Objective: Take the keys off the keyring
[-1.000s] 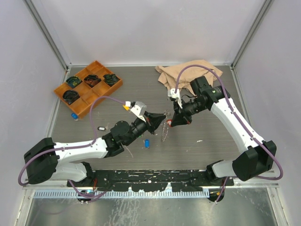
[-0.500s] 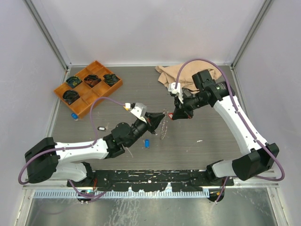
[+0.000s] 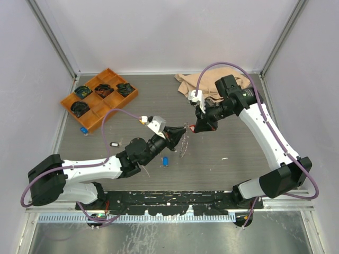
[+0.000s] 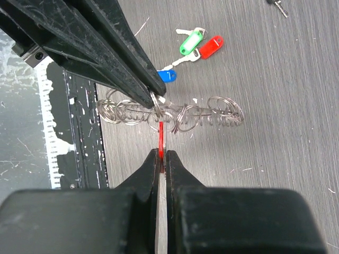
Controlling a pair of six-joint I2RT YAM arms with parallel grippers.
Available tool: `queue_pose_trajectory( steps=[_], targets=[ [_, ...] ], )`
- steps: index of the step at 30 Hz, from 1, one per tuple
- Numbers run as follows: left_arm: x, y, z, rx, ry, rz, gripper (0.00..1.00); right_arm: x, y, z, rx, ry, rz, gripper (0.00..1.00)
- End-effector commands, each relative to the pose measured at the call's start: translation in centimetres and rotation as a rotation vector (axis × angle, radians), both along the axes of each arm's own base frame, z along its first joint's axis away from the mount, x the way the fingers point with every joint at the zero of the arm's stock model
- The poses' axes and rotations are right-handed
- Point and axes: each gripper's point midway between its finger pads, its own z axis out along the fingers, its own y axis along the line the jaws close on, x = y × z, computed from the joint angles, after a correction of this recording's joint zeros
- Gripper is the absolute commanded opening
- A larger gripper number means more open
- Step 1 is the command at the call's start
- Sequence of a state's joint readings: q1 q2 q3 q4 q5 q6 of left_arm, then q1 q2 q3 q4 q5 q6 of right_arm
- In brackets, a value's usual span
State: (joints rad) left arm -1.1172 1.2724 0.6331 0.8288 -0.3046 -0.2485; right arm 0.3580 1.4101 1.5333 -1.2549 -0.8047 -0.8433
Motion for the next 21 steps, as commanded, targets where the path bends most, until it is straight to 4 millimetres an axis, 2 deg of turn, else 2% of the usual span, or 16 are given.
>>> queue_pose_trajectory(
  steps=[1, 8, 13, 21],
  targets=[
    [-0.2, 0.2, 2.8, -0.087, -0.058, -0.014, 0.17, -0.3, -0.1, 1.7, 0.016, -0.053, 0.017, 0.01],
    [-1.6, 1.4, 3.4, -0.089, -0.084, -0.053, 0.29, -0.7, -0.7, 1.5, -0.019, -0.089, 0.059, 0.01],
    [-2.7, 2.6, 3.3, -0.043, -0.114, -0.078, 0.31, -0.3, -2.5, 1.2, -0.128, -0.175, 0.113, 0.01],
    [-4.3, 2.4, 2.8, 0.006, -0.179, -0.168, 0.33, 1.6, -5.5, 0.6, -0.350, -0.358, 0.220, 0.01]
  ],
)
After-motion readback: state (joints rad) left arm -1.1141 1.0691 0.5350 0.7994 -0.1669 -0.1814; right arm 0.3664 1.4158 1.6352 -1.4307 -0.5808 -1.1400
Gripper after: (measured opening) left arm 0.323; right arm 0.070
